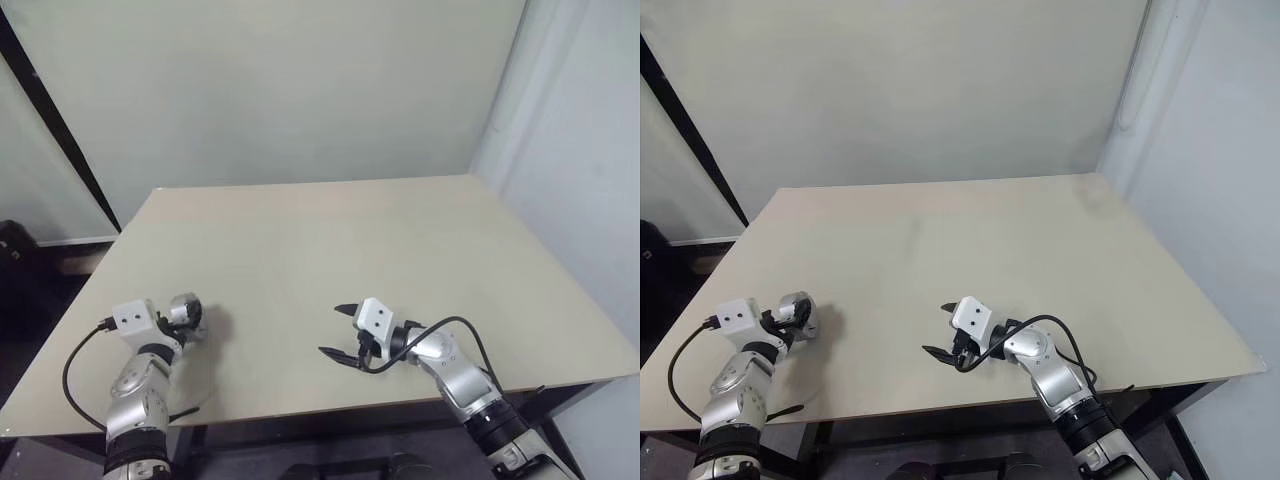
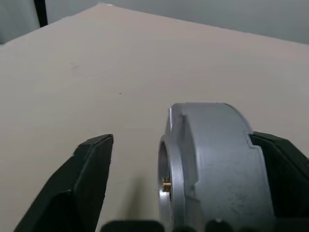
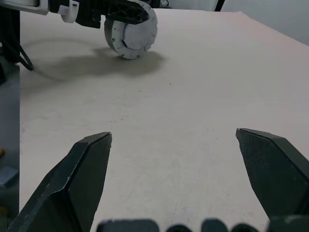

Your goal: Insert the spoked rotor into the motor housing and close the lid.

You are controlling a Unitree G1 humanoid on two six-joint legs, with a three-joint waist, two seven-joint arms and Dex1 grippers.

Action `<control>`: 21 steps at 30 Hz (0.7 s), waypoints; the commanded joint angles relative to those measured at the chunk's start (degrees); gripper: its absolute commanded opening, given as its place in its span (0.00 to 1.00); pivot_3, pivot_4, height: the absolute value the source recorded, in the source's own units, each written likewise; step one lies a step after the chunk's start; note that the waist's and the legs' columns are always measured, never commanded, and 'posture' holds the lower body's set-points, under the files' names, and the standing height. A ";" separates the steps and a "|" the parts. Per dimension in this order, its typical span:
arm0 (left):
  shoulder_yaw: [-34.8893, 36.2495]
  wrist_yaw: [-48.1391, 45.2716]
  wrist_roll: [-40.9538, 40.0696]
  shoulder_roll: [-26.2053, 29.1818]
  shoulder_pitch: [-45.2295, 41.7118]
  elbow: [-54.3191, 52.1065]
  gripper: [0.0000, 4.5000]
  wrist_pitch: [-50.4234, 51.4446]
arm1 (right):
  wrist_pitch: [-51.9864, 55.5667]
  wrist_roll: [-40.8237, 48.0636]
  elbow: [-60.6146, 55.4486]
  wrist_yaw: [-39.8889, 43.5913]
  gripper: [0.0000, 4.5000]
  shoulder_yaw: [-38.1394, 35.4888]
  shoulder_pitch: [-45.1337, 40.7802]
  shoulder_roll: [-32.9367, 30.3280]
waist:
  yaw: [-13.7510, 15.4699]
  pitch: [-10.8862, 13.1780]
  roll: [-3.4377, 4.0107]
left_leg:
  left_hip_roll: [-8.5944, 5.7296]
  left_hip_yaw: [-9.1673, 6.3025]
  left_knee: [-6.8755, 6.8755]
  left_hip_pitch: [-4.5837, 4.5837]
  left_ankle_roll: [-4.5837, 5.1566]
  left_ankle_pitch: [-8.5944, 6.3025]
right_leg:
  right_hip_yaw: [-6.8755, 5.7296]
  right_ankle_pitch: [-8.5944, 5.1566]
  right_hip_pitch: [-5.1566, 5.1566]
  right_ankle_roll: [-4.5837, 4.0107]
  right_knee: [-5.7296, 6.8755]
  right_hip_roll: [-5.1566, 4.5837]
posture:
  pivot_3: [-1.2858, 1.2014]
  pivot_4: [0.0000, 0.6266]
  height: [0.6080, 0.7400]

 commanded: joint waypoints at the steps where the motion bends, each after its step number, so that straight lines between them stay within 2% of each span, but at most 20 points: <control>1: 1.10 2.02 1.35 1.18 0.60 -1.67 0.99 -1.75 | -0.43 -0.13 -1.25 -0.41 1.00 -0.20 -0.86 0.57 | 0.02 0.00 0.00 | 0.00 0.00 -0.01 0.01 0.00 0.00 | 0.00 0.00 0.00 0.00 0.00 0.00 | 0.52 0.00 1.00; 17: 2.23 3.73 1.99 2.28 1.41 -1.62 0.99 -2.84 | -1.04 -1.16 0.93 -1.11 1.00 -0.27 -0.87 1.22 | 0.07 -0.01 -0.01 | 0.00 -0.02 0.01 0.03 -0.01 0.00 | -0.02 0.00 0.04 0.00 0.02 -0.01 | 0.52 0.00 1.00; 21: 0.95 1.85 2.73 2.40 2.73 -4.56 0.99 -4.72 | 0.73 0.91 -0.16 -1.81 1.00 -2.10 -0.10 2.15 | 0.05 0.00 -0.01 | -0.01 -0.01 0.01 0.03 -0.01 0.00 | -0.01 0.00 0.04 0.00 0.02 -0.01 | 0.52 0.00 1.00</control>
